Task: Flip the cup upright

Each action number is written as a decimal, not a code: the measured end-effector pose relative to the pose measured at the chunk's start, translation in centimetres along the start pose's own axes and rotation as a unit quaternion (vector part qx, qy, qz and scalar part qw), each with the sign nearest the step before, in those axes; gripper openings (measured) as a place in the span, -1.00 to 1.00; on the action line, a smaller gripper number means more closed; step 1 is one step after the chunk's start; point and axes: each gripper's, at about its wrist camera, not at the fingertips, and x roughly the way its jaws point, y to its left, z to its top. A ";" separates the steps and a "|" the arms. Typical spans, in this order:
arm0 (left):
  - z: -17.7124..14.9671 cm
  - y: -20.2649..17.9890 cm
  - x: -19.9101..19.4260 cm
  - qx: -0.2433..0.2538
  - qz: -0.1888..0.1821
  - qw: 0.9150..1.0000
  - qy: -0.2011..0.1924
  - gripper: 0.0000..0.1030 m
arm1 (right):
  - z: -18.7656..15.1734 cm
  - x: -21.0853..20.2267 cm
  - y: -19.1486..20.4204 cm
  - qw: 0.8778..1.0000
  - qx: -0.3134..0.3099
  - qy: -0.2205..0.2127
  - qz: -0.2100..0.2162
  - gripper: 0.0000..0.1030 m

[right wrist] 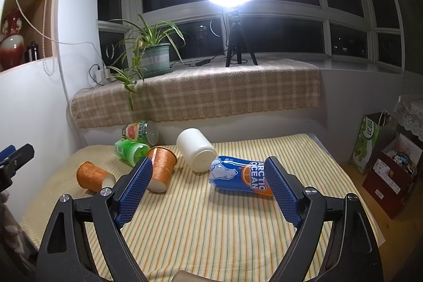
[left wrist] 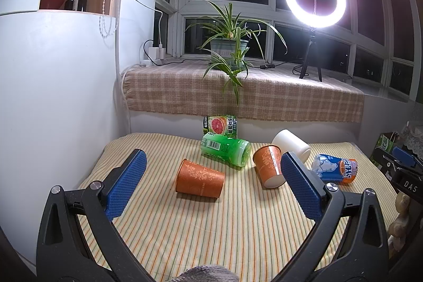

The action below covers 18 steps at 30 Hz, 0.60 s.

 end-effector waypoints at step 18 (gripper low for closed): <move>0.0 0.0 0.0 -0.002 -0.001 1.000 0.001 1.00 | -0.2 0.1 0.4 1.000 -0.005 0.002 0.001 0.67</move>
